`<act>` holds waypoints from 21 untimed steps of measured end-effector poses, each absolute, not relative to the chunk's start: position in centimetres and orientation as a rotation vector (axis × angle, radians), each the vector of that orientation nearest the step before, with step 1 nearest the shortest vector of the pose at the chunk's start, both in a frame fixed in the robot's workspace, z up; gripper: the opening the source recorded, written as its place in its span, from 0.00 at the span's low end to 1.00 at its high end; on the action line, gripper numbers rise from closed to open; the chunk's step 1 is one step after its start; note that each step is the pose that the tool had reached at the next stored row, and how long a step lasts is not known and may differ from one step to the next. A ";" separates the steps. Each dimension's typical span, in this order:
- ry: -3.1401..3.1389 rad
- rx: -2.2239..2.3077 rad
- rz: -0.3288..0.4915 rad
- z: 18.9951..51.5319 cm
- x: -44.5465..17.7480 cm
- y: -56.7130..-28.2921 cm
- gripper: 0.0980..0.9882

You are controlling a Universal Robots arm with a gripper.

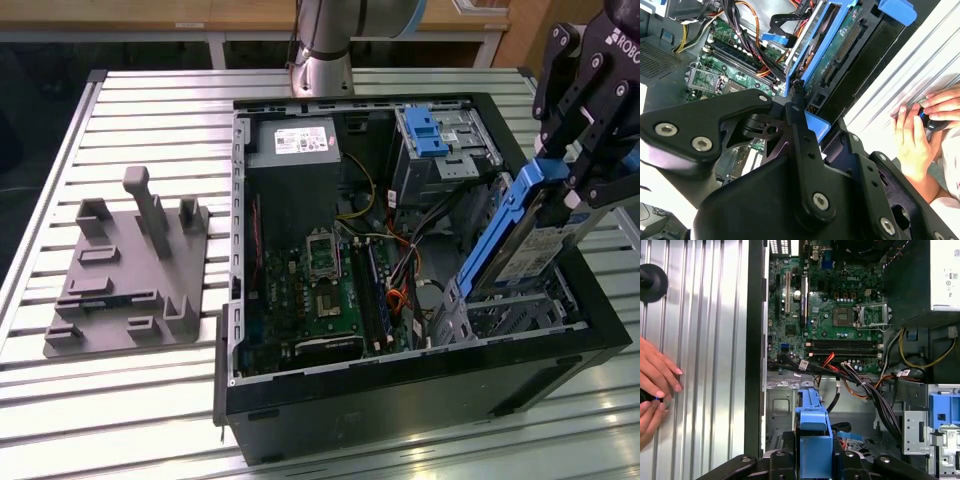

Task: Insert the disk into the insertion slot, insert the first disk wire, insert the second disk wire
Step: 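Insert the disk into the insertion slot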

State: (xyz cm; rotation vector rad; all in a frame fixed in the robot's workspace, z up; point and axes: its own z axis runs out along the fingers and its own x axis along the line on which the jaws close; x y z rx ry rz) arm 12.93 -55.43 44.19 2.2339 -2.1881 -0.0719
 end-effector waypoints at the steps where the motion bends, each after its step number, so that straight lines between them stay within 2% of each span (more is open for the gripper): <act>1: -2.188 2.234 -0.072 44.1 12.9 -55.4 0.30; 21: -2.189 2.234 -0.072 41.3 12.9 -55.6 0.30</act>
